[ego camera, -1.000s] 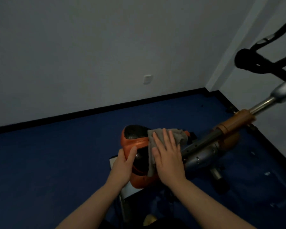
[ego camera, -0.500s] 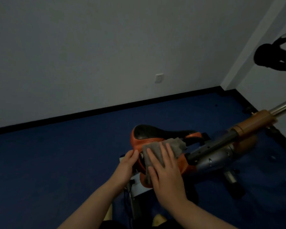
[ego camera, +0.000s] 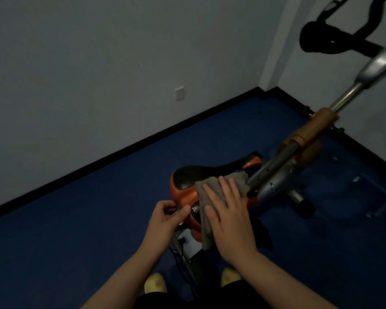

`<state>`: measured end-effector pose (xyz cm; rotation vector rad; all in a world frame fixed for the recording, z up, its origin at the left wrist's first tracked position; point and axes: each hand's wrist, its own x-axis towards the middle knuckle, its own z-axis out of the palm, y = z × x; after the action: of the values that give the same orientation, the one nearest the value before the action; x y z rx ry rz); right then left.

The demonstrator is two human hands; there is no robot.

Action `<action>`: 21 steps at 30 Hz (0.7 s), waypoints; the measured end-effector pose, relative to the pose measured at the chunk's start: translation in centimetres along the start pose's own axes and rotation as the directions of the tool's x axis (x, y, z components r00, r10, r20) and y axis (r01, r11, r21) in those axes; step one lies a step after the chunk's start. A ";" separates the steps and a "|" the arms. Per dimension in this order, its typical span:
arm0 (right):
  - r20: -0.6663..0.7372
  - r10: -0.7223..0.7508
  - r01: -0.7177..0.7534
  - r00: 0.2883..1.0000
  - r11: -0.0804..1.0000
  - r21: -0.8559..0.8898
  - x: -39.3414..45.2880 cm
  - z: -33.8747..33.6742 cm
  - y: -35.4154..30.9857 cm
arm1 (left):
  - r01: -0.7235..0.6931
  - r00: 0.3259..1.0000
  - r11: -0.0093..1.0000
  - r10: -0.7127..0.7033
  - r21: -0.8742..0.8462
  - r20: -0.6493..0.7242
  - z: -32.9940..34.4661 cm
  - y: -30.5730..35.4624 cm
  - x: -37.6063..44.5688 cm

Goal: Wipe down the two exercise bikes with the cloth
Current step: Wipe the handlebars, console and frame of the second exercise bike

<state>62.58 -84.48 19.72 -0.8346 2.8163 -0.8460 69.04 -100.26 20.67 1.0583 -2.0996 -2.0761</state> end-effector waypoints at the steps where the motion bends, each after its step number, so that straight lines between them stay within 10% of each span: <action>1: -0.031 0.079 -0.078 0.996 0.996 0.035 -0.7 0.7 -0.9 | 0.011 0.999 1.000 -0.011 0.012 0.036 -0.2 0.1 0.2; 21: -0.063 0.694 -0.581 0.717 0.645 0.496 6.6 1.5 -0.7 | 0.131 0.951 0.991 -0.120 -0.020 0.283 1.3 1.3 2.1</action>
<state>57.66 -89.22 19.33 0.3758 2.5854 -1.4217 66.20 -100.18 20.68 0.9651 -2.1500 -2.4494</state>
